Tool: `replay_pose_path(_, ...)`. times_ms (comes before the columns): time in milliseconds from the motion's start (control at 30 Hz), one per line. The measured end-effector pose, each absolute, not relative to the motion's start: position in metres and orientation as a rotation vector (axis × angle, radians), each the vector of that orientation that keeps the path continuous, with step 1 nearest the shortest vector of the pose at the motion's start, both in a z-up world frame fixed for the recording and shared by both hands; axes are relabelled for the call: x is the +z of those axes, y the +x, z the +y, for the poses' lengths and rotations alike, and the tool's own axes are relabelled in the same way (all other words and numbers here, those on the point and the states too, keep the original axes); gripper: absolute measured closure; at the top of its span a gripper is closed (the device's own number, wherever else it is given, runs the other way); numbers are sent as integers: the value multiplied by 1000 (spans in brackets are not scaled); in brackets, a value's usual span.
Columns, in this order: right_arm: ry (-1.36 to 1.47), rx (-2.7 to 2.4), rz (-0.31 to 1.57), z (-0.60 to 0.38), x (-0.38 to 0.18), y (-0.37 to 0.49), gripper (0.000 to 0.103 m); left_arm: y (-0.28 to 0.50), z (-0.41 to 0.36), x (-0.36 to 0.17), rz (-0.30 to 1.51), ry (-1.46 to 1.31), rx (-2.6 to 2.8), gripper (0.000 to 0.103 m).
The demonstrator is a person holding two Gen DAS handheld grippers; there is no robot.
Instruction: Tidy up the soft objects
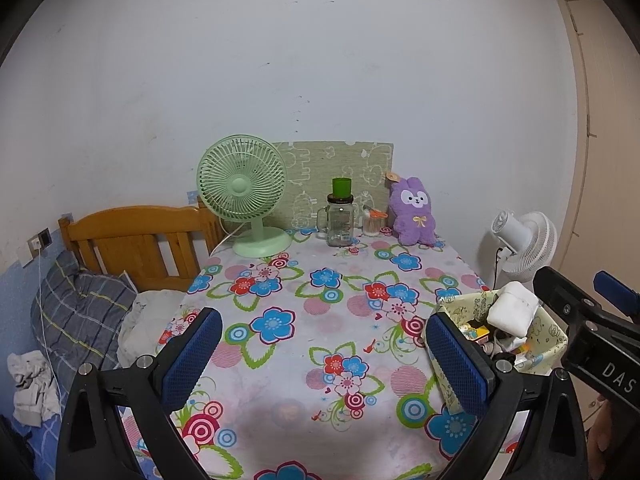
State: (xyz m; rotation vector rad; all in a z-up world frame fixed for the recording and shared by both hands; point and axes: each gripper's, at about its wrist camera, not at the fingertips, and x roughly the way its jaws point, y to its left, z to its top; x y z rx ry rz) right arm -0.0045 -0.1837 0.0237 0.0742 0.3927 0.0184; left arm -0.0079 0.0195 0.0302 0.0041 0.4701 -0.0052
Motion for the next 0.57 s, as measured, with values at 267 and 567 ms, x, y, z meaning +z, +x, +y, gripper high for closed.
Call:
replay_pose_path(267,58,21,410,-180,22,0,3,-4,22,31,475,-12,-1,0)
replay_pose_path(567,57,21,423,-180,20,5,3,1,24,26,492,-21,-3,0)
